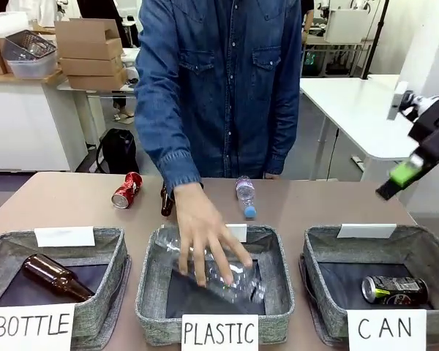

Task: Sort the can waste into the basket.
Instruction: Pick up the can waste from the table and place it in the right Fabric basket.

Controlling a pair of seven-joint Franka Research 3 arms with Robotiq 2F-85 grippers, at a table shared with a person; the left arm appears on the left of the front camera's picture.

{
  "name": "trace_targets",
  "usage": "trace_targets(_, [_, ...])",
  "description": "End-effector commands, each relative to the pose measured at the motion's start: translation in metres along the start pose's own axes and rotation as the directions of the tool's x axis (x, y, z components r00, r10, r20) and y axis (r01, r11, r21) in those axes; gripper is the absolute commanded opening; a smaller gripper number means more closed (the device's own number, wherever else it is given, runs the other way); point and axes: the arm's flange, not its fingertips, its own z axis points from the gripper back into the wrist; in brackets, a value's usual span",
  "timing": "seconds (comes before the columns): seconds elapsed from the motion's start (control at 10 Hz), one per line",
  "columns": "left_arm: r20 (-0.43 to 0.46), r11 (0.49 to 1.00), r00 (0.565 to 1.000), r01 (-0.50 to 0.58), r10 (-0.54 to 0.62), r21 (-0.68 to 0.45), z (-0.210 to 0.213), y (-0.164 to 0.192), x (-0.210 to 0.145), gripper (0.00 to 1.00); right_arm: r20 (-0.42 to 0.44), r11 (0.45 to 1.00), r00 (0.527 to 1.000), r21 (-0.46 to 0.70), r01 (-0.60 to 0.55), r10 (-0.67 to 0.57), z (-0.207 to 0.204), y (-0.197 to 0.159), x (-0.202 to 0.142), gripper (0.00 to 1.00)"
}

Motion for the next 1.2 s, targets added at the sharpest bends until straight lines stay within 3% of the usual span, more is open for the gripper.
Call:
trace_targets(0.0, [0.009,1.0,1.0,0.02,-0.02,-0.015,-0.003,-0.001,-0.001,1.0,0.867,0.867,0.002,0.498,-0.031,-0.498,0.02,-0.018,0.011,1.0])
trace_targets(0.2, [0.009,1.0,1.0,0.02,-0.02,-0.015,-0.003,-0.001,-0.001,1.0,0.856,0.899,-0.285,0.434,-0.059,-0.432,0.027,-0.027,0.008,1.0])
trace_targets(0.3, [0.009,1.0,1.0,0.02,-0.02,-0.015,-0.003,-0.001,-0.001,1.0,0.872,0.925,-0.322,0.378,-0.036,-0.369,0.022,-0.028,0.01,1.0])
trace_targets(0.4, [0.009,1.0,1.0,0.02,-0.02,-0.015,-0.003,-0.001,-0.001,1.0,0.359,0.954,0.89,0.2,0.223,-0.283,0.046,-0.036,-0.001,1.0])
trace_targets(1.1, [0.009,1.0,1.0,0.02,-0.02,-0.015,-0.003,-0.001,-0.001,1.0,0.359,0.954,0.89,0.2,0.223,-0.283,0.046,-0.036,-0.001,1.0])
